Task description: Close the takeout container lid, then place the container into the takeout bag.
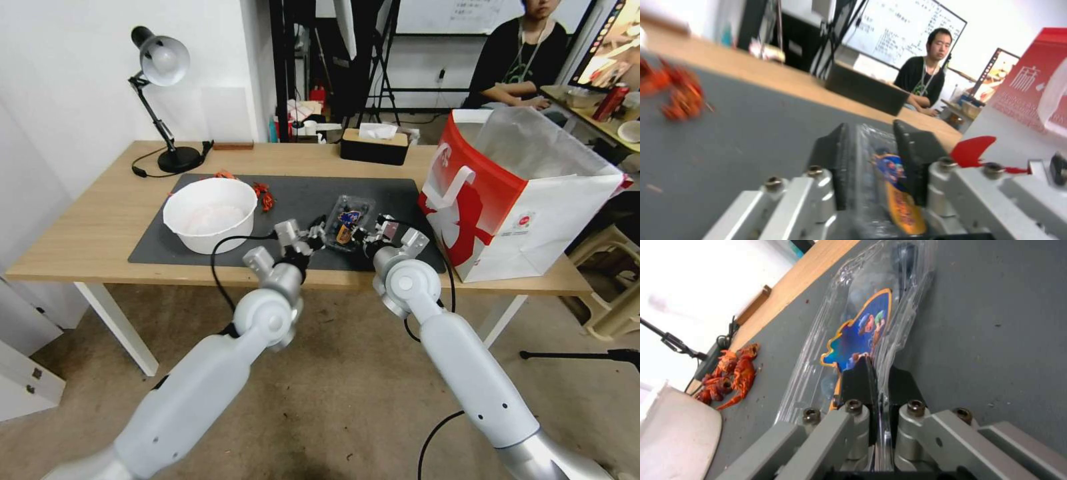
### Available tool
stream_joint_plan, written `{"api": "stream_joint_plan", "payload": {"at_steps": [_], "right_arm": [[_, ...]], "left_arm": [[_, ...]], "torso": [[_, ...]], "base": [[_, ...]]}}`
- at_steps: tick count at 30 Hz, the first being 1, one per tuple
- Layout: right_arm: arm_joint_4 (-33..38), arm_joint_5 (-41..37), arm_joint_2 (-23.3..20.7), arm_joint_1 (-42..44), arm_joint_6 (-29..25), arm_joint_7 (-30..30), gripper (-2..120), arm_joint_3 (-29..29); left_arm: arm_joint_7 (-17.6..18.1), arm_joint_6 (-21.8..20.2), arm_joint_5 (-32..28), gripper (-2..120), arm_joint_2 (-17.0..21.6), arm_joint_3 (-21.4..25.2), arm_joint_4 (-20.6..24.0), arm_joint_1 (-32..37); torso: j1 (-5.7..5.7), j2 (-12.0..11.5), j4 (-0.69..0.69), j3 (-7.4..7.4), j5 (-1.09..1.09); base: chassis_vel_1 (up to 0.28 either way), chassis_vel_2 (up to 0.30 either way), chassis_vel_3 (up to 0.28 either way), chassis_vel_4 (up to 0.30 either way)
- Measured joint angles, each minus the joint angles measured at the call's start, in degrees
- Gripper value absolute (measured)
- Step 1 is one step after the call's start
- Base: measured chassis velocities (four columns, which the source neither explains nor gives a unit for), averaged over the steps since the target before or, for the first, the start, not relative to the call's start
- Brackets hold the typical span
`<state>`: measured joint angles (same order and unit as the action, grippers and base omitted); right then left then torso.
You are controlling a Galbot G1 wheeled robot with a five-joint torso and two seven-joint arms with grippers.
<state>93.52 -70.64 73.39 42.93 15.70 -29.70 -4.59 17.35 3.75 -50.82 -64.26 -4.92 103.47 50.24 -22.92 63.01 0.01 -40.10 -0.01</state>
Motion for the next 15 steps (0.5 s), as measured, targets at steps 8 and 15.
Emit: {"api": "stream_joint_plan", "payload": {"at_steps": [8, 15], "right_arm": [[0.18, 0.49, -0.05, -0.02, 0.00, -0.02, 0, 0.17], [0.18, 0.87, -0.06, -0.02, -0.06, 0.13, 0, 0.21]], "left_arm": [[-4.72, 1.02, 13.73, 60, 3.25, 7.04, 5.04, 8.78], [-5.91, 2.40, 19.31, 87, 5.22, 12.06, 7.81, 16.81]], "torso": [[0.00, 0.00, -0.01, 0.00, 0.00], [0.01, 0.00, -0.01, 0.00, 0.01]], "base": [[0.000, 0.000, 0.000, 0.000], [0.000, 0.000, 0.000, 0.000]]}}
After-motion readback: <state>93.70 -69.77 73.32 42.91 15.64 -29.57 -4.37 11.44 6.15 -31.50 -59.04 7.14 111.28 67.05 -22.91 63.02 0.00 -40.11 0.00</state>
